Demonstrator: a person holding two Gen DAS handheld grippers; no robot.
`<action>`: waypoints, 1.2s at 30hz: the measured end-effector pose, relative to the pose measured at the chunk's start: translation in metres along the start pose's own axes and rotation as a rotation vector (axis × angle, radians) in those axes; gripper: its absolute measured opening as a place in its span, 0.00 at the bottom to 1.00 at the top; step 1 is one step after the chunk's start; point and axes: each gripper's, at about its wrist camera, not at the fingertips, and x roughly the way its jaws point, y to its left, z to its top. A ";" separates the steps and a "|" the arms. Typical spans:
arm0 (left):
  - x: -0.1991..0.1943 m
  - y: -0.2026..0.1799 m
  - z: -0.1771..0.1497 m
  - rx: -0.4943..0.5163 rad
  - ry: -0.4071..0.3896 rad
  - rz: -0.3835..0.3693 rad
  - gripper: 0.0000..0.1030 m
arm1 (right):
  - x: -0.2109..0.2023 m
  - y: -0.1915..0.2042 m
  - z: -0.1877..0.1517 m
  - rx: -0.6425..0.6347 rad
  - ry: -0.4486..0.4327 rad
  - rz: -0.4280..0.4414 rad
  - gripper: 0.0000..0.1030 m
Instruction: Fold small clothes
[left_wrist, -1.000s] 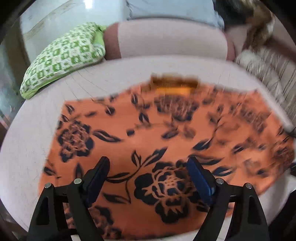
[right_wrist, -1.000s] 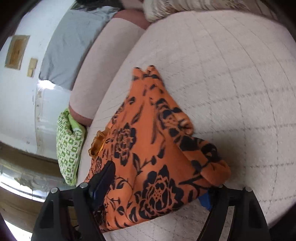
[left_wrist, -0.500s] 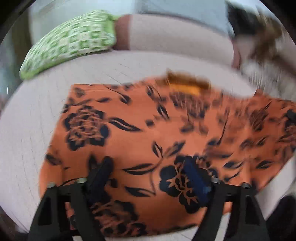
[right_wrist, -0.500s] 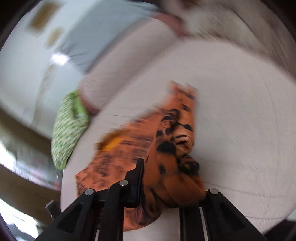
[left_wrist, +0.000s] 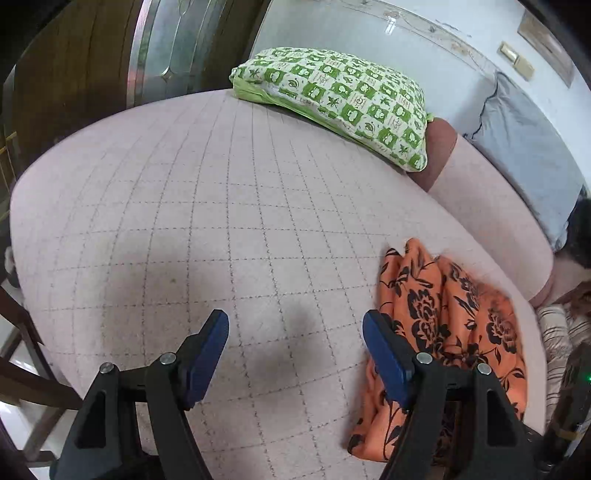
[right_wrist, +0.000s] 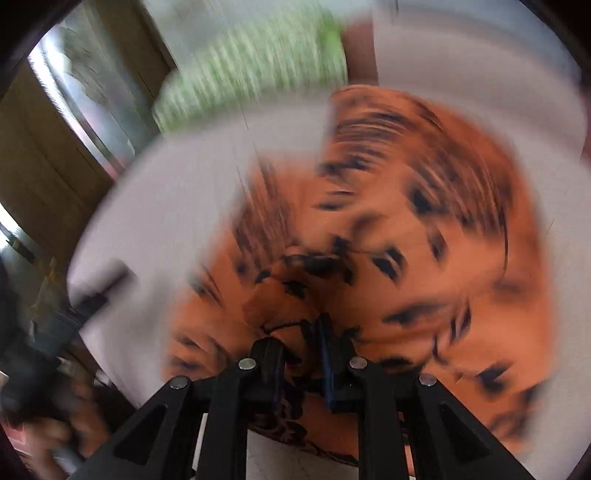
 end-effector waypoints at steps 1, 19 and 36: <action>-0.002 -0.002 0.000 0.008 -0.011 -0.002 0.73 | -0.005 0.000 0.001 0.009 -0.033 -0.007 0.15; 0.004 0.010 0.001 -0.047 -0.035 -0.045 0.73 | -0.125 0.078 0.040 -0.092 -0.318 0.218 0.11; 0.069 -0.088 -0.019 0.025 0.378 -0.436 0.73 | -0.110 -0.050 -0.029 0.140 -0.302 -0.019 0.69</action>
